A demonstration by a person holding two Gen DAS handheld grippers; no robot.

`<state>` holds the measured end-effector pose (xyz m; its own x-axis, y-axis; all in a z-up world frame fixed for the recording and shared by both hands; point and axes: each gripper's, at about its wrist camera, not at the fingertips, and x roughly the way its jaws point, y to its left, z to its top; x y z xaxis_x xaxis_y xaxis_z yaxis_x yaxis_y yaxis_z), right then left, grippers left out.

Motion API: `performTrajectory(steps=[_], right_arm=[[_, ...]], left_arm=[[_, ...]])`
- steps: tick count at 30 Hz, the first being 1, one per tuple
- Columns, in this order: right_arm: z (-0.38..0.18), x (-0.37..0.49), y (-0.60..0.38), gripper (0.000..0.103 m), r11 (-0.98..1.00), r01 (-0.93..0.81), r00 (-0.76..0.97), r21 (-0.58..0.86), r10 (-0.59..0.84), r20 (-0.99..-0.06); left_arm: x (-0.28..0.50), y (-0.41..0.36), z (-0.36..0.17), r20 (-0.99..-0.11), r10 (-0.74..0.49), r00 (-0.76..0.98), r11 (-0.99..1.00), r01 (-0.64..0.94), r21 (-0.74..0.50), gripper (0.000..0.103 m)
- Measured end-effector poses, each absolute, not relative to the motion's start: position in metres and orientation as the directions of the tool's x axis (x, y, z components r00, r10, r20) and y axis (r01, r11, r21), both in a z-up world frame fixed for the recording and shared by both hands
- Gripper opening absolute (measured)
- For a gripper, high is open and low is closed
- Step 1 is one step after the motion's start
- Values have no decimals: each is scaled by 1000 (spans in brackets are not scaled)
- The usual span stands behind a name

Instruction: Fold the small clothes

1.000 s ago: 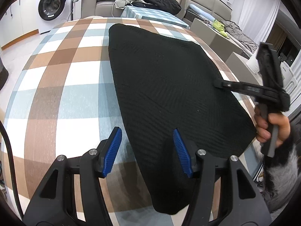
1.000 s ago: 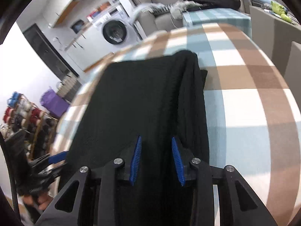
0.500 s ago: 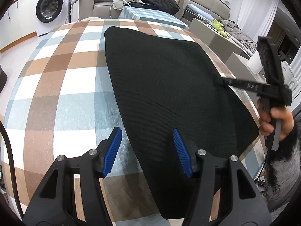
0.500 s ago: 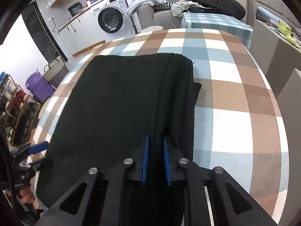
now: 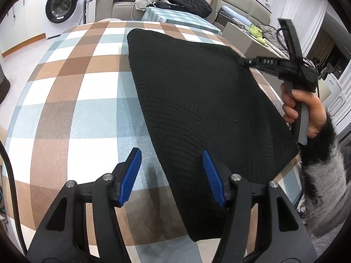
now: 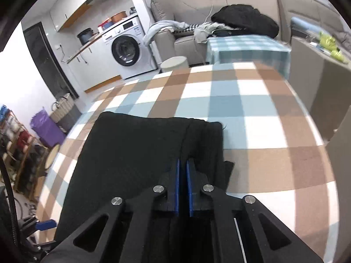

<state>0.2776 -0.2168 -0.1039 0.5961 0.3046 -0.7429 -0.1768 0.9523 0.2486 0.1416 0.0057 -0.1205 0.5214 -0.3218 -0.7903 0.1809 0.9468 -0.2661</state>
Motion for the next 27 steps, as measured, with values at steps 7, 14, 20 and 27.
performTrajectory(steps=[7, 14, 20, 27], right_arm=[[-96, 203, -241, 25, 924, -211, 513, 321, 384, -768], [-97, 87, -257, 43, 907, -210, 471, 366, 422, -775], [-116, 64, -245, 31, 911, -229, 470, 344, 413, -780], [-92, 58, -258, 5, 862, -278, 525, 424, 506, -685]], left_arm=[[129, 5, -122, -791, -345, 505, 938, 210, -275, 57], [112, 3, -125, -787, -369, 495, 928, 234, -288, 58], [102, -1, -124, -786, -368, 496, 927, 258, -271, 58], [104, -5, -129, -808, -331, 488, 938, 264, -225, 61]])
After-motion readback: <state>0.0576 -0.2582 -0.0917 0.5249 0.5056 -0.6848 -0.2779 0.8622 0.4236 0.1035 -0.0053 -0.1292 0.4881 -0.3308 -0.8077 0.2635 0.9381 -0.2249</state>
